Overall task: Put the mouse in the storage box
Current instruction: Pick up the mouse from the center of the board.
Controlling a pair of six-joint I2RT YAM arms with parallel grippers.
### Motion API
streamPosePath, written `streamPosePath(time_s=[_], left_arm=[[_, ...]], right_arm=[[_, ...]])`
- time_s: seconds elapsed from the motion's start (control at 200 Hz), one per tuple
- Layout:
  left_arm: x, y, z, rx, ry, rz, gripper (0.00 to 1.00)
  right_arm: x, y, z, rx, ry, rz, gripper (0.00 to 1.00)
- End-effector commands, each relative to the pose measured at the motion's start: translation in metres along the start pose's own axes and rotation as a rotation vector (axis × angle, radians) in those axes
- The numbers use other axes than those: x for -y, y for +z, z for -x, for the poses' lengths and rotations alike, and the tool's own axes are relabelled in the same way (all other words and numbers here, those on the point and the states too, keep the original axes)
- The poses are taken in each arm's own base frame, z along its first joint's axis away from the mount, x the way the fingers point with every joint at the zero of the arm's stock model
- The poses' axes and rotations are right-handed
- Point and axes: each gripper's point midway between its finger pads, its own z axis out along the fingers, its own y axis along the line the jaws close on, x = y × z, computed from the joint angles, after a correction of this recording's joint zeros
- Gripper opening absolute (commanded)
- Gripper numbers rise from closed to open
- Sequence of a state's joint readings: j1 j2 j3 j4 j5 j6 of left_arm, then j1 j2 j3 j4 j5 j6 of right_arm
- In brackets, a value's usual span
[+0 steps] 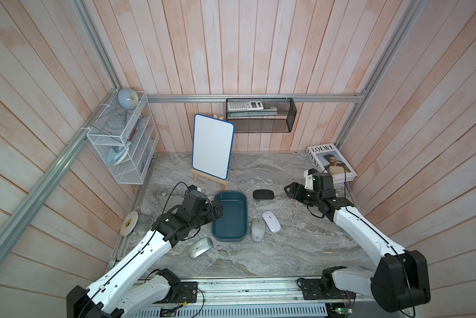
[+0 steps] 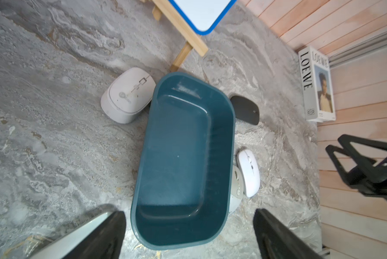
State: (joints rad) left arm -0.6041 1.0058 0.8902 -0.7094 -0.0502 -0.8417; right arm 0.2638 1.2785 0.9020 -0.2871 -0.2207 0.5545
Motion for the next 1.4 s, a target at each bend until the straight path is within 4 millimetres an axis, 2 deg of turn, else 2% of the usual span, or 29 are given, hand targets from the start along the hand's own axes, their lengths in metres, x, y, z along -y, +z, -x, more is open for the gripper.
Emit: streamPosePath(time_s=[0.0, 0.13, 0.175, 0.365, 0.52, 0.595, 0.695, 0.885, 1.015, 1.22, 1.395], left_arm=[[-0.007, -0.005, -0.002, -0.005, 0.028, 0.048, 0.95], [-0.007, -0.02, 0.005, 0.012, 0.044, 0.058, 0.95], [-0.006, -0.027, 0.009, 0.018, 0.06, 0.064, 0.95], [-0.023, -0.044, 0.018, -0.018, 0.096, 0.133, 0.96], [-0.026, -0.065, 0.021, -0.018, 0.168, 0.152, 0.96], [-0.021, -0.079, 0.029, 0.016, 0.218, 0.139, 0.97], [-0.016, -0.087, 0.033, 0.048, 0.289, 0.11, 0.97], [-0.029, -0.081, 0.025, 0.077, 0.302, 0.113, 0.97], [-0.04, -0.077, 0.016, 0.088, 0.286, 0.116, 0.99], [-0.038, -0.076, 0.015, 0.092, 0.29, 0.097, 1.0], [-0.042, -0.068, 0.012, 0.072, 0.286, 0.112, 1.0]], right_arm=[[0.005, -0.002, -0.04, -0.19, -0.153, -0.126, 0.79], [0.004, -0.004, -0.063, -0.295, -0.216, -0.17, 0.79], [0.004, -0.005, -0.072, -0.329, -0.234, -0.179, 0.75], [0.012, -0.004, -0.115, -0.499, -0.306, -0.234, 0.74], [0.018, 0.006, -0.141, -0.591, -0.345, -0.252, 0.82], [0.02, 0.012, -0.146, -0.618, -0.352, -0.26, 0.86], [0.022, 0.019, -0.152, -0.671, -0.365, -0.274, 0.89], [0.028, 0.031, -0.171, -0.831, -0.4, -0.323, 0.88], [0.028, 0.036, -0.181, -0.858, -0.443, -0.338, 0.87], [0.032, 0.047, -0.179, -0.851, -0.459, -0.364, 0.87], [0.032, 0.064, -0.167, -0.8, -0.479, -0.392, 0.86]])
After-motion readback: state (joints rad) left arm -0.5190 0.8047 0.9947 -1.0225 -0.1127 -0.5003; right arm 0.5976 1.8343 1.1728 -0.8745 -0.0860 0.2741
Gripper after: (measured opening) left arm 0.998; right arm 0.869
